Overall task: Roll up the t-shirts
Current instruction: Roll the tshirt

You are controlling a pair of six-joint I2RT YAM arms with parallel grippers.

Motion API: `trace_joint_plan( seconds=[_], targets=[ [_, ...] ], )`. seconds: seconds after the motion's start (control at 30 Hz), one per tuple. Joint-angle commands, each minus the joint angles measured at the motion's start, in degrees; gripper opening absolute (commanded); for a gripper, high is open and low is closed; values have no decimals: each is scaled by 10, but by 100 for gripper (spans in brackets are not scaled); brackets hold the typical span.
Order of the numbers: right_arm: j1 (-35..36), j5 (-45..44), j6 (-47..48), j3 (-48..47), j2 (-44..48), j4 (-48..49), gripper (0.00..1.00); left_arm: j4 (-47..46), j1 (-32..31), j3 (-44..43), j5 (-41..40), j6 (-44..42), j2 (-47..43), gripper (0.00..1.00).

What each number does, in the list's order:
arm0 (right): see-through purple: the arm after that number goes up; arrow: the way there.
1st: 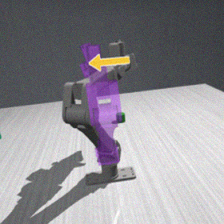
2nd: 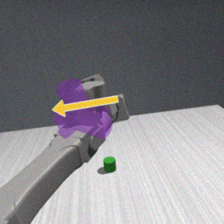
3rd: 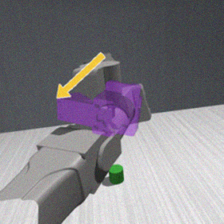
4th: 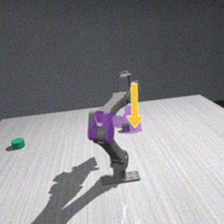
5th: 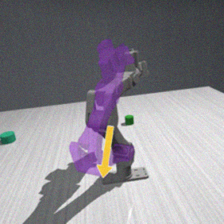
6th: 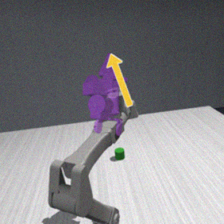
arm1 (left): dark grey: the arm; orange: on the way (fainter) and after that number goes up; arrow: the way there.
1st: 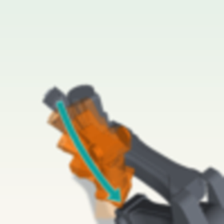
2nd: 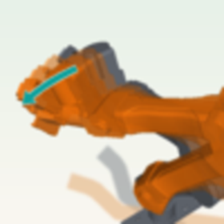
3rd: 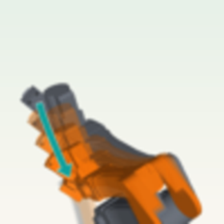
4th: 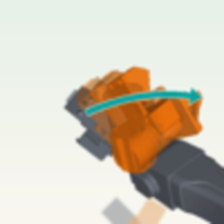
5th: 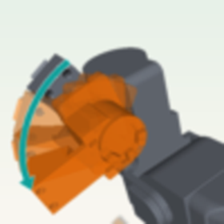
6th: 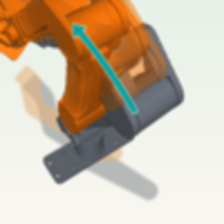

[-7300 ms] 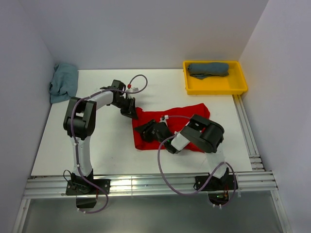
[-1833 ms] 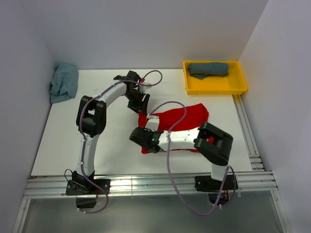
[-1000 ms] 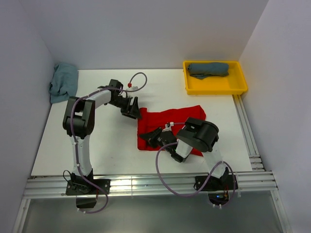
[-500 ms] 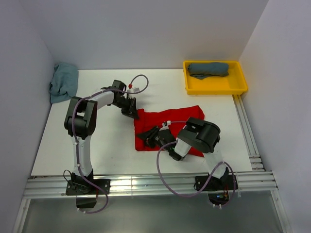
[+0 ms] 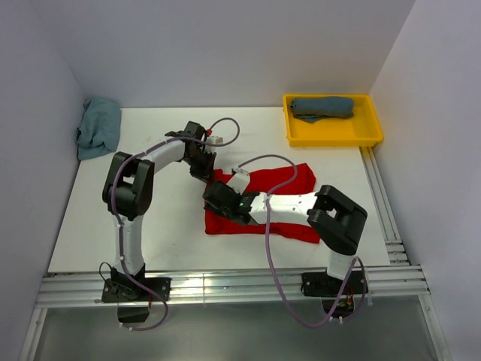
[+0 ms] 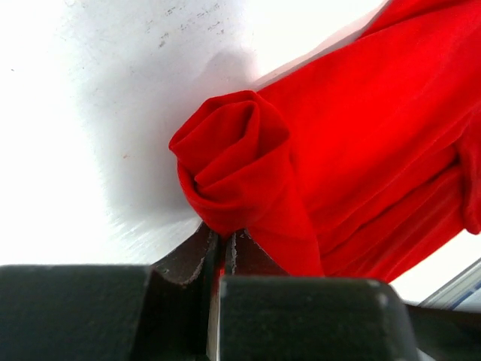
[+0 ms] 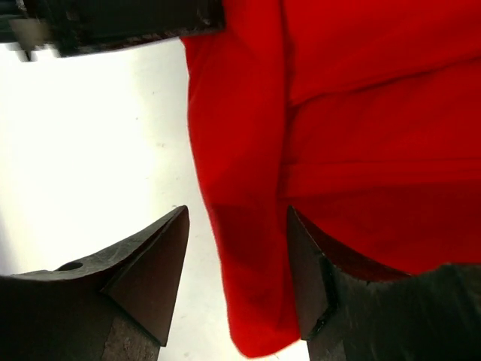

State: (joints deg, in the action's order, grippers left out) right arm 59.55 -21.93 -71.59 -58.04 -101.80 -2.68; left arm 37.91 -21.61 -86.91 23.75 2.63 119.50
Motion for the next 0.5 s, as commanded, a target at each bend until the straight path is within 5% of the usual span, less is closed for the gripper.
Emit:
trace_joint_plan(
  seconds=[0.0,0.3,0.47],
  targets=[
    [29,-138,41,-97,-19,-238,62,37,-6,-25,-50,-5,-2,0],
    [67,-225,96,-318,-133,-380,59,74,-15,-70,-53,-3,20,0],
    [68,-230,122,-355,-183,-387,57,84,-16,-84,-50,-3,30,0]
  ],
)
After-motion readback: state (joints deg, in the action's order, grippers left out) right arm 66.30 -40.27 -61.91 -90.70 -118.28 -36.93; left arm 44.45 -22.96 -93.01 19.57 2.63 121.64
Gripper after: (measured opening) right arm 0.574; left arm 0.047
